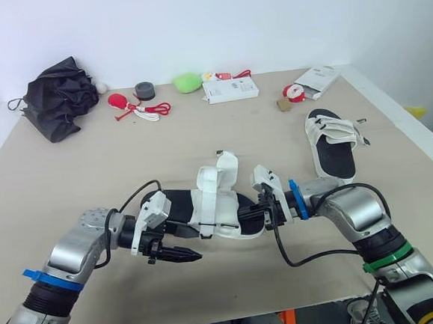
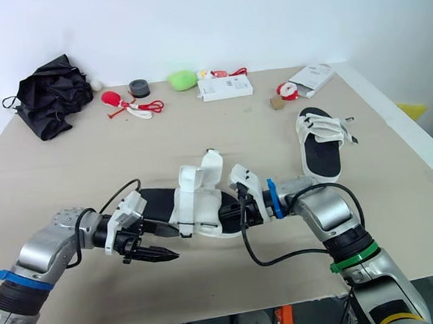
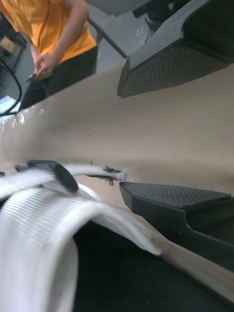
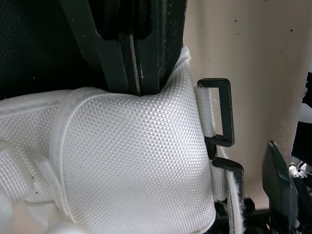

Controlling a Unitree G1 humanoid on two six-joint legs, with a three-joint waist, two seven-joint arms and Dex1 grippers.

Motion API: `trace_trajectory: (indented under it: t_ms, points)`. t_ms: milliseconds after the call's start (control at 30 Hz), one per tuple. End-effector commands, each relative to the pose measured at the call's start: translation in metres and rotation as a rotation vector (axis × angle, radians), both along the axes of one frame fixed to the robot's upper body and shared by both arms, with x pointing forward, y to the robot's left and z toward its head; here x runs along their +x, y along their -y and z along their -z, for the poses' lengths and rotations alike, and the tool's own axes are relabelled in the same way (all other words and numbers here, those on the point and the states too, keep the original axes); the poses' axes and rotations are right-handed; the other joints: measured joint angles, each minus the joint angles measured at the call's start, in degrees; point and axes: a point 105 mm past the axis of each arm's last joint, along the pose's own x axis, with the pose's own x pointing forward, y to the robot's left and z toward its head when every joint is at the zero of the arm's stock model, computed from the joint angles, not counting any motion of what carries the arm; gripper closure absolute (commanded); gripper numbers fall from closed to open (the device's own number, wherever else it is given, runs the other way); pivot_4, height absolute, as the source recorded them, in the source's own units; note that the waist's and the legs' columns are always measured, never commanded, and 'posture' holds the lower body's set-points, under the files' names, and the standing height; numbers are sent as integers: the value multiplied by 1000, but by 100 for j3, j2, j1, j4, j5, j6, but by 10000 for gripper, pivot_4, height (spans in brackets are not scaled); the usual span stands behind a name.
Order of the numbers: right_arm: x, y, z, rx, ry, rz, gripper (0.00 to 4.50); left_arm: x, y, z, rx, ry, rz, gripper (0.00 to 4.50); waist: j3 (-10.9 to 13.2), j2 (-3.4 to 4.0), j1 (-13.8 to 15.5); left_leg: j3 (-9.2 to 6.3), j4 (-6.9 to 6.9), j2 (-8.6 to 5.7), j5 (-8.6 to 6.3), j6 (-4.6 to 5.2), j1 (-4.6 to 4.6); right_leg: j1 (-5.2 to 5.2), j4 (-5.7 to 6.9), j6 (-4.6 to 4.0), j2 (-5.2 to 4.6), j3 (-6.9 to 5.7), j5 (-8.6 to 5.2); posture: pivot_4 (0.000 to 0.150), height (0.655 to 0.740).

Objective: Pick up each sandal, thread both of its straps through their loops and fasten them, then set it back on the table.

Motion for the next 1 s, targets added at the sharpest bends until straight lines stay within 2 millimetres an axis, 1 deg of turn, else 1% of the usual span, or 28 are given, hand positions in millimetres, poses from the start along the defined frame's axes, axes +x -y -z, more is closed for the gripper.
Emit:
trace_trajectory:
  t_ms: [33,167,367,400,433,533,567,600,733,767,800,867,900,1000]
  points:
    - [-4,-1,4,-7,-13,-7,45000,4,8,-8,-27,36,-31,16918,0,0,0,0,0,0,0,0,0,0,0,0,0,0,0,1500,7400]
    - [-4,-1,4,-8,-14,-7,45000,3,16,-10,-55,21,-51,16918,0,0,0,-1,-1,0,0,0,0,0,0,0,2,0,0,1500,7400]
    - [-3,-1,4,-7,-12,-7,45000,6,18,-12,-69,14,-83,16918,0,0,1,0,0,-1,0,0,0,0,0,2,1,1,1,1500,7400]
    - [-3,-1,4,-7,-12,-7,45000,6,17,-12,-70,14,-87,22051,0,0,1,-1,0,-1,0,0,0,1,0,2,1,0,1,1500,7400]
    - [-3,-1,4,-7,-12,-7,45000,7,17,-13,-70,13,-90,24335,0,0,1,-1,0,-1,0,0,0,0,0,2,1,0,1,1500,7400]
    - [-4,-1,4,-8,-13,-8,45000,8,17,-13,-68,14,-97,37954,0,0,0,-1,0,-1,0,0,0,0,0,1,1,0,0,1500,7400]
    - [-4,-1,4,-8,-14,-9,45000,8,16,-13,-68,12,-100,43219,0,0,0,-1,0,-1,0,0,0,0,0,1,1,0,0,1500,7400]
    - [-4,-1,4,-8,-14,-9,45000,9,16,-13,-68,11,-102,44636,0,0,1,-1,-1,-1,0,0,0,0,0,1,1,0,0,1500,7400]
    - [-4,-2,4,-6,-14,-11,45000,7,14,-11,-49,5,-93,44636,0,0,1,0,0,0,0,0,0,0,0,1,1,0,0,1500,7400]
    - [-4,-1,4,-7,-13,-11,45000,4,12,-10,-37,-11,-77,44636,0,0,0,-1,0,0,0,0,1,0,0,1,1,0,0,1500,7400]
    - [-4,-1,4,-8,-13,-11,45000,-1,10,-10,-22,-33,-47,44636,0,0,-1,-1,0,0,0,0,1,0,0,0,1,0,0,1500,7400]
    - [-4,-1,4,-8,-12,-11,45000,-22,0,-9,37,-128,58,44636,3,-5,-19,0,-1,3,0,0,0,-2,0,-1,2,1,-1,1500,7400]
    - [-3,-1,4,-10,-11,-11,45000,-33,-8,-9,82,-159,123,44636,3,-4,-20,0,-3,9,-1,-1,0,-4,0,-5,6,1,-3,1500,7400]
    - [-3,0,3,-12,-10,-13,45000,-53,-29,-5,198,-208,250,44636,3,-3,-14,-2,-11,13,-2,-3,6,-4,2,-18,9,-3,-11,1500,7400]
